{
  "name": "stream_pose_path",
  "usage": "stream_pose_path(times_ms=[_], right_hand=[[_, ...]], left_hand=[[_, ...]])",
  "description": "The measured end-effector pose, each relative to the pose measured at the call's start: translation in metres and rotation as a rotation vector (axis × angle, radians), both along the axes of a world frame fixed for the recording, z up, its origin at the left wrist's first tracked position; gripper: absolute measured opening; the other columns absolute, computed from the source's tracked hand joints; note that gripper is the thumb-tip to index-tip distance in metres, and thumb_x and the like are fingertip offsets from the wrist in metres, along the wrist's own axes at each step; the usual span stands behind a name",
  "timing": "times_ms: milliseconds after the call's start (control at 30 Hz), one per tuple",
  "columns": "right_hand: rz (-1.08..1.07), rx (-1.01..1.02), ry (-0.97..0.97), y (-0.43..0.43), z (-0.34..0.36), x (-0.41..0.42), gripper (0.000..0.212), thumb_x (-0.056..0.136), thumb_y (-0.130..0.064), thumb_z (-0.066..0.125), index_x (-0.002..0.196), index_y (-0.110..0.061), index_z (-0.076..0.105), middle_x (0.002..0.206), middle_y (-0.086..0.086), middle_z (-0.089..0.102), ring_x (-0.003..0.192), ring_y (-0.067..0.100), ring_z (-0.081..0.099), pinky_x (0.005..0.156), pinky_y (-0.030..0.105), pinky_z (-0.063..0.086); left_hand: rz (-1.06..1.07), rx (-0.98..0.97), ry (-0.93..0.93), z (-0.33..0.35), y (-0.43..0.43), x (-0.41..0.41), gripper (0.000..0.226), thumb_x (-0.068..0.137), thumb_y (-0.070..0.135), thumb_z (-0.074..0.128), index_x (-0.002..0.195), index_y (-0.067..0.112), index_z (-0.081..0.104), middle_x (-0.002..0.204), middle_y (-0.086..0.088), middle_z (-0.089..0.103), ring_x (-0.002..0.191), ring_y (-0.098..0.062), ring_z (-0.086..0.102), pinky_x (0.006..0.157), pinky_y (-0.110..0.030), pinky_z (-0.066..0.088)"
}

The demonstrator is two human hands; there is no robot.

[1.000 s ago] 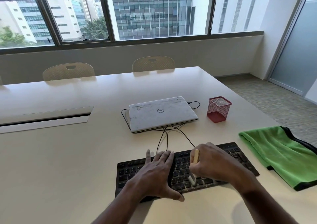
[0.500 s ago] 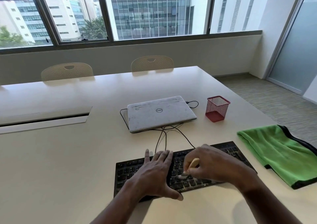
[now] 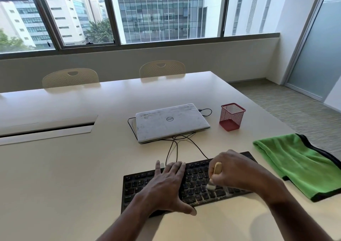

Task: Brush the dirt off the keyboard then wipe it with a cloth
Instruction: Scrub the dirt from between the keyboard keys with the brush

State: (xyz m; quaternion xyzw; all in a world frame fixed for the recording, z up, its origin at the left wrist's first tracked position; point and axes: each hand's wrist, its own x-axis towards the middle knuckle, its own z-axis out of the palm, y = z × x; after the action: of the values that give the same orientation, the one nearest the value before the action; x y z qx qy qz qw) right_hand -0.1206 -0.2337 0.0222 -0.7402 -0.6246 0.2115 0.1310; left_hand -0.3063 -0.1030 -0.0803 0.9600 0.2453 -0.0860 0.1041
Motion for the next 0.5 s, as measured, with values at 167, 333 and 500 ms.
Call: stream_pose_path(times_ms=[167, 333, 500], right_hand=[[-0.081, 0.081, 0.034, 0.0036, -0.0034, -0.0089, 0.015, 0.089, -0.018, 0.067, 0.076, -0.019, 0.073, 0.063, -0.003, 0.068, 0.042, 0.000, 0.052, 0.046, 0.013, 0.043], [-0.082, 0.018, 0.049, 0.0020, -0.0074, -0.0094, 0.017, 0.085, -0.019, 0.064, 0.071, -0.014, 0.072, 0.065, 0.004, 0.071, 0.045, 0.006, 0.051, 0.044, 0.013, 0.041], [-0.087, 0.059, 0.036, 0.0055, -0.0081, -0.0099, 0.018, 0.089, -0.020, 0.065, 0.075, -0.014, 0.072, 0.067, 0.001, 0.069, 0.049, 0.006, 0.051, 0.046, 0.014, 0.043]], left_hand=[[-0.007, 0.006, -0.007, -0.0022, 0.0000, 0.0024, 0.142, 0.067, 0.092, 0.059, 0.160, 0.012, -0.013, 0.171, -0.005, -0.006, 0.156, -0.020, -0.008, 0.122, -0.060, -0.015], [-0.007, 0.008, -0.013, -0.0028, -0.0005, 0.0024, 0.142, 0.067, 0.092, 0.059, 0.160, 0.013, -0.013, 0.171, -0.004, -0.006, 0.156, -0.019, -0.008, 0.122, -0.060, -0.015], [-0.013, 0.020, -0.025, -0.0060, 0.0013, 0.0031, 0.143, 0.066, 0.094, 0.058, 0.161, 0.012, -0.012, 0.171, -0.004, -0.003, 0.156, -0.019, -0.006, 0.122, -0.061, -0.014]])
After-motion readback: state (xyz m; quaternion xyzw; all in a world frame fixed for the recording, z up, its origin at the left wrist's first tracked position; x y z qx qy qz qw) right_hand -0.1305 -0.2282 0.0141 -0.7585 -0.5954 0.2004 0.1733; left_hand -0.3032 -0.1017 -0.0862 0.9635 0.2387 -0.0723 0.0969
